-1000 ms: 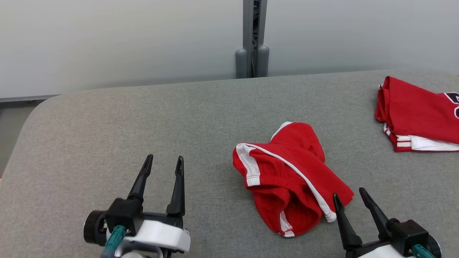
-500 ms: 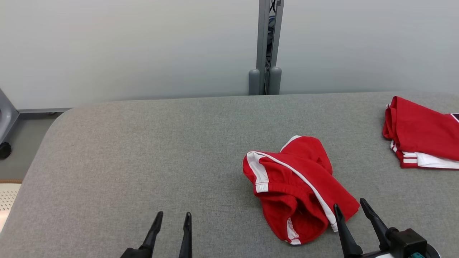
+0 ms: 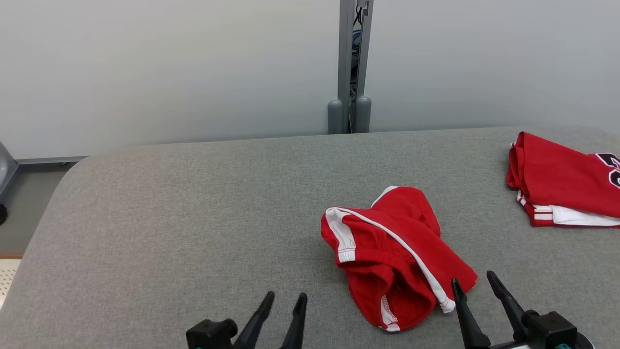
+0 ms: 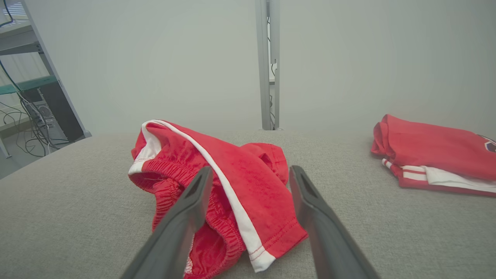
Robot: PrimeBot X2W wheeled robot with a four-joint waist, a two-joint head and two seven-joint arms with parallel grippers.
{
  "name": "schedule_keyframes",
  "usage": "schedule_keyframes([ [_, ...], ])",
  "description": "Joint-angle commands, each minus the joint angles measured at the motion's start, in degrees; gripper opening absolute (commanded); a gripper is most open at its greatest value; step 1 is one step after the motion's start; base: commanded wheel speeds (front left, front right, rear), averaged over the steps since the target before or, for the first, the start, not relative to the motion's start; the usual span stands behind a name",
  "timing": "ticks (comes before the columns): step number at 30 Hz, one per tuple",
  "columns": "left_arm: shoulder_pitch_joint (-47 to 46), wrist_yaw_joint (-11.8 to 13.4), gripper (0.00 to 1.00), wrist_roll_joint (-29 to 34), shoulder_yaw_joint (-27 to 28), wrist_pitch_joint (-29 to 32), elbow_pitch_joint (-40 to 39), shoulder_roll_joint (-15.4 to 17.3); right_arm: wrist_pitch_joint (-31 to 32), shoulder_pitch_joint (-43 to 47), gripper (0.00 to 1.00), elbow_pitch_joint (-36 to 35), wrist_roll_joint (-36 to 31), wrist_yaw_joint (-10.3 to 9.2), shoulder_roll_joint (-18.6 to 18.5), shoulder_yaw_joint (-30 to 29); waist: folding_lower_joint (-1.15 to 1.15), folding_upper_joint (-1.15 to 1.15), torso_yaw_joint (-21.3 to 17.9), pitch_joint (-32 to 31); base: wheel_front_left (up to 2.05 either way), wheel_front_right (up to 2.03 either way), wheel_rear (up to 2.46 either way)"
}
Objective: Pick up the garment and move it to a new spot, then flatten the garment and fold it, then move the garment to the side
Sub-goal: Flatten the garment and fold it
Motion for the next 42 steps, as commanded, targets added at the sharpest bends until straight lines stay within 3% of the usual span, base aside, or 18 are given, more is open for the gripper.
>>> schedule_keyframes([
  [1,-1.24,-0.61,1.00,-1.71,-0.61,0.66,0.24,0.17,0.01,0.01,1.00,-0.10,-0.23,-0.02,-0.28,-0.03,0.00,0.00,-0.38,0.27,0.00,0.00,0.00],
  [4,-3.01,-1.23,1.00,-11.30,-2.96,2.31,-0.96,0.08,0.01,-0.67,1.00,-0.09,-0.75,-0.02,-0.29,0.01,0.00,0.00,-1.33,0.85,0.00,0.00,0.00],
  [12,-10.27,1.40,1.00,-31.40,-9.60,4.81,-1.00,0.14,0.01,-1.87,1.00,-0.45,-1.33,-0.02,-0.28,-0.23,0.00,0.00,-3.13,3.01,0.00,0.00,0.00],
  [27,-22.18,6.78,1.00,-50.31,-15.02,3.33,10.86,0.14,0.01,-4.38,1.00,-0.76,-1.51,-0.02,-0.29,-0.09,0.00,0.00,-5.74,6.68,0.00,0.00,0.00],
  [32,-24.85,7.00,1.00,-53.08,-16.59,0.45,14.46,0.15,0.01,-4.42,1.00,-0.80,-1.49,-0.02,-0.28,-0.10,0.00,0.00,-6.37,7.06,0.00,0.00,0.00],
  [36,-26.57,5.58,1.00,-54.97,-17.77,-1.47,16.51,0.13,0.01,-4.65,1.00,-0.58,-1.50,-0.02,-0.28,0.03,0.00,0.00,-6.75,7.09,0.00,0.00,0.00],
  [37,-27.05,5.09,0.96,-55.22,-18.10,-1.95,17.00,0.17,0.01,-4.74,1.00,-0.54,-1.51,-0.02,-0.28,0.03,0.00,0.00,-6.78,7.11,0.00,0.00,0.00],
  [38,-27.30,4.75,0.80,-55.48,-18.49,-2.42,17.63,0.15,0.02,-4.82,1.00,-0.49,-1.54,-0.02,-0.28,0.00,0.00,0.00,-6.81,7.11,0.00,0.00,0.00],
  [39,-27.51,4.61,0.71,-55.91,-18.92,-2.76,18.36,0.15,0.01,-4.91,1.00,-0.44,-1.60,-0.02,-0.28,-0.05,0.00,0.00,-6.82,7.09,0.00,0.00,0.00],
  [40,-27.81,4.34,0.53,-56.25,-19.30,-3.07,19.06,0.15,0.02,-4.98,1.00,-0.40,-1.65,-0.02,-0.28,-0.07,0.00,0.00,-6.83,7.06,0.00,0.00,0.00],
  [42,-28.41,4.27,0.34,-57.35,-20.20,-3.50,20.70,0.15,0.01,-5.10,1.00,-0.30,-1.71,-0.02,-0.28,0.03,0.00,0.00,-6.85,7.00,0.00,0.00,0.00],
])
